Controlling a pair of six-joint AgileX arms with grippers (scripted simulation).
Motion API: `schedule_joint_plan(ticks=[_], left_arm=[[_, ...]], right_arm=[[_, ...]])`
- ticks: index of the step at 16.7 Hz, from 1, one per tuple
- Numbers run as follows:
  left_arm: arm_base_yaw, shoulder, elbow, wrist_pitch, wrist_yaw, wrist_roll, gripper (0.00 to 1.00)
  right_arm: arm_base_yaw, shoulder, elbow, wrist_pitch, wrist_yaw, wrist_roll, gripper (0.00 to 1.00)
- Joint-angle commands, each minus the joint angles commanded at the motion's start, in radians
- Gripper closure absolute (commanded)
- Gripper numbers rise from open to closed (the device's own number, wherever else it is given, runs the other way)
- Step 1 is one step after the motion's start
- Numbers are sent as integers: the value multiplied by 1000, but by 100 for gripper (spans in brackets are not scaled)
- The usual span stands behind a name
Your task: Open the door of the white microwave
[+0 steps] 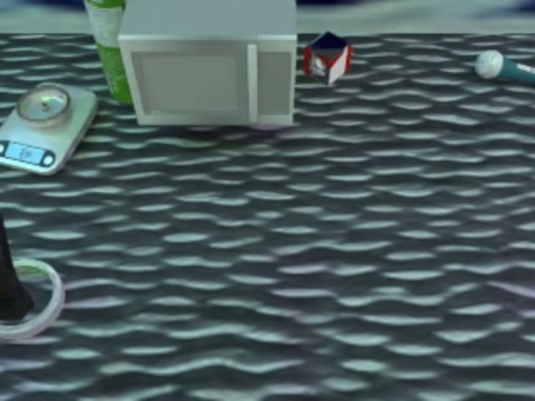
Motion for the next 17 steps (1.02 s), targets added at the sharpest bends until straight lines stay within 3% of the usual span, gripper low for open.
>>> schedule_joint_plan(ticks=[7,17], left_arm=[[-49,155,132,-62,-38,-47,0],[-329,1005,858,-325,-202,-278,0]], right_arm=[[0,0,0,0,0,0,0],[0,0,0,0,0,0,0]])
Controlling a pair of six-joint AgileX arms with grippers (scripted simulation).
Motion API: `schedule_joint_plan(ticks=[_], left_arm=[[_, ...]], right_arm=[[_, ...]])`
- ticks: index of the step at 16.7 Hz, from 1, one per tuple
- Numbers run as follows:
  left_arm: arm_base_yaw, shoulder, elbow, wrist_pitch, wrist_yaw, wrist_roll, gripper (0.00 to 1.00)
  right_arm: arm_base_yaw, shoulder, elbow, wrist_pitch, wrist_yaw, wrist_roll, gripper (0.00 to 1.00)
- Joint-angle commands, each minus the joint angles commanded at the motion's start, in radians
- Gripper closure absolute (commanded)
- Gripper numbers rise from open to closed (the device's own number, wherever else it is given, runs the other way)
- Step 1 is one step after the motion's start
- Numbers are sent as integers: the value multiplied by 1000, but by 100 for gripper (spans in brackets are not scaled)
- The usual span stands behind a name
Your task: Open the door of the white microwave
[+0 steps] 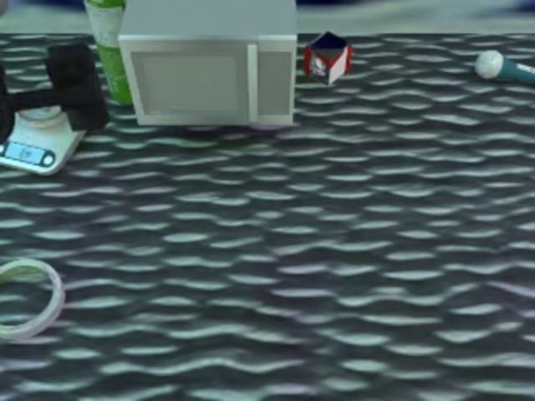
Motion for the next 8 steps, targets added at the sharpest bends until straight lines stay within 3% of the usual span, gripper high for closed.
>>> schedule_joint_plan(ticks=[8], left_arm=[[-225,727,588,-211,-133,-185,0]], right_arm=[[0,0,0,0,0,0,0]])
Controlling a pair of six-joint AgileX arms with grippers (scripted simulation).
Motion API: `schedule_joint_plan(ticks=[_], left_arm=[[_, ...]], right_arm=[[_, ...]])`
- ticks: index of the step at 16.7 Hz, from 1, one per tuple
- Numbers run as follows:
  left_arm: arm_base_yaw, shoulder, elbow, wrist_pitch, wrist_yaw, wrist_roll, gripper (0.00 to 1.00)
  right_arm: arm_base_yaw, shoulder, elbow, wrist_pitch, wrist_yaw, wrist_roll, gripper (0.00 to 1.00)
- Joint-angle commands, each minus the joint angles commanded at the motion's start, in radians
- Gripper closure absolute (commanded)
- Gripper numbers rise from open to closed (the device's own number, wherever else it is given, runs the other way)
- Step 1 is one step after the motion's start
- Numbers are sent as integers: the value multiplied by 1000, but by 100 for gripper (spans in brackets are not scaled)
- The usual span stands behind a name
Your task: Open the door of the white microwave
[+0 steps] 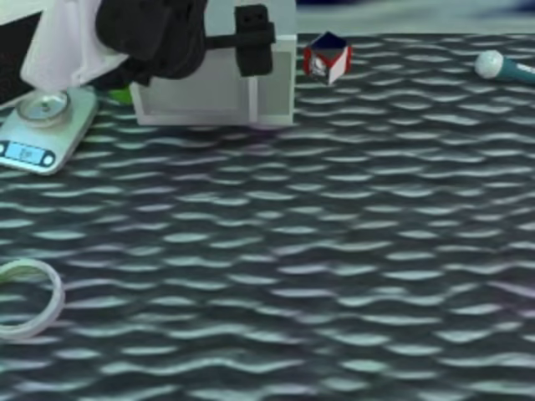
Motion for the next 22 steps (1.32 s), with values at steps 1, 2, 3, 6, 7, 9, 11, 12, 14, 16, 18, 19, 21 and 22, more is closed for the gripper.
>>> schedule_joint_plan(ticks=[1,2,3,6,7,9,11,12,14,16,18,19,21,22], left_arm=[[-20,66,53,-19,-12,-17,0],[-37,125,99,-36,-23,-31,0],[-51,173,138,-51,-33,-44,0],[-77,258,206,-77,-50,-66,0],[-79,265,212,-79,-51,-68,0],[-79,265,212,-79,-51,-68,0],[-75,263,209,-77,-49,-67,0],[-74,267,211,-74,-48,-65,0],[-64,306,230,-44,-41,-54,0],[-45,384,257,3,-29,-37,0],[-25,451,281,50,-17,-19,0],[-18,469,289,67,-12,-13,0],[-15,477,292,74,-10,-10,0],[-15,477,292,74,-10,-10,0]], right_arm=[[0,0,0,0,0,0,0],[0,0,0,0,0,0,0],[0,0,0,0,0,0,0],[0,0,0,0,0,0,0],[0,0,0,0,0,0,0],[0,0,0,0,0,0,0],[0,0,0,0,0,0,0],[0,0,0,0,0,0,0],[0,0,0,0,0,0,0],[0,0,0,0,0,0,0],[0,0,0,0,0,0,0],[0,0,0,0,0,0,0],[0,0,0,0,0,0,0],[0,0,0,0,0,0,0]])
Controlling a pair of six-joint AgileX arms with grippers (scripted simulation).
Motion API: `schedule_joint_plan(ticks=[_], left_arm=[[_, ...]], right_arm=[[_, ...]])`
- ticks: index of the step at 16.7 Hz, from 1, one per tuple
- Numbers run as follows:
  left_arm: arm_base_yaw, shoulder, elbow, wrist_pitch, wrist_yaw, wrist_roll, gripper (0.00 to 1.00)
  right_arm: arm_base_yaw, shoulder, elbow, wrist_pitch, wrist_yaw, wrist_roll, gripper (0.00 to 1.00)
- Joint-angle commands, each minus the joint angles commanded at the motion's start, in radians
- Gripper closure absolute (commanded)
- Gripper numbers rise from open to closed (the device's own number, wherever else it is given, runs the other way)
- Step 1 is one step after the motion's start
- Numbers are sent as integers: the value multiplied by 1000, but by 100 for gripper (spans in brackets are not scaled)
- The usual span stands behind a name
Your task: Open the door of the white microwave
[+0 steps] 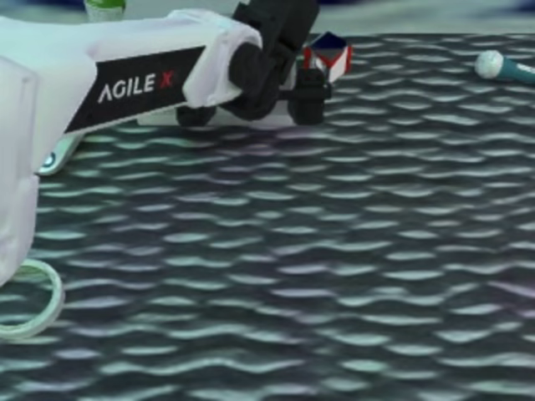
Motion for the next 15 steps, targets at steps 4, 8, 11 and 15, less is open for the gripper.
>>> schedule_joint_plan(ticks=[4,8,11,15], left_arm=[[0,0,0,0,0,0,23],[0,0,0,0,0,0,53],[0,0,0,0,0,0,75],[0,0,0,0,0,0,100]], right_arm=[[0,0,0,0,0,0,0],[0,0,0,0,0,0,0],[0,0,0,0,0,0,0],[0,0,0,0,0,0,0]])
